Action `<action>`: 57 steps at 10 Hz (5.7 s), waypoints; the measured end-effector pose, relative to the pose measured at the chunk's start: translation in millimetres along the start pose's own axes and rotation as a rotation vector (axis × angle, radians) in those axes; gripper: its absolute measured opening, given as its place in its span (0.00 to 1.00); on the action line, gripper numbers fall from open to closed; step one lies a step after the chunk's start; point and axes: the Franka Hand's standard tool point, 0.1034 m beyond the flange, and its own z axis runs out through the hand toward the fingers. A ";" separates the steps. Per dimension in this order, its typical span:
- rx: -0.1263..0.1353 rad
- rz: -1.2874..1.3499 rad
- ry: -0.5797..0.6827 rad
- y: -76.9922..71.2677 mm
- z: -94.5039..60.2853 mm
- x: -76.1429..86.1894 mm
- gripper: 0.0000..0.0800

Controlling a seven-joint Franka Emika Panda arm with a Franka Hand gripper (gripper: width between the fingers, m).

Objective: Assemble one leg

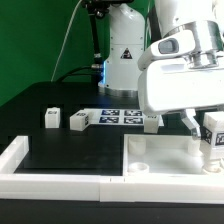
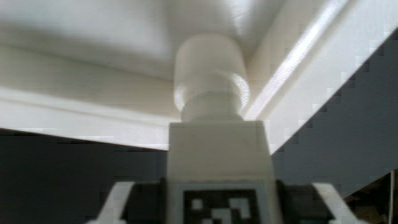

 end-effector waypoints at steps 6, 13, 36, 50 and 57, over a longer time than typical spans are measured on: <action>-0.001 0.007 0.002 0.2 8.3 -8.0 0.36; -0.001 0.007 0.002 0.2 8.3 -8.0 0.81; 0.100 0.077 -0.564 2.5 2.2 13.0 0.43; -0.182 1.244 -0.432 -1.8 2.9 10.2 0.37; -0.109 0.934 -0.466 -0.1 2.9 8.0 0.80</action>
Offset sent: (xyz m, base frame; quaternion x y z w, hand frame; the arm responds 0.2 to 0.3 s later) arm 0.0006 -0.0021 -0.0101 -0.0049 0.0117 -0.0092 0.9999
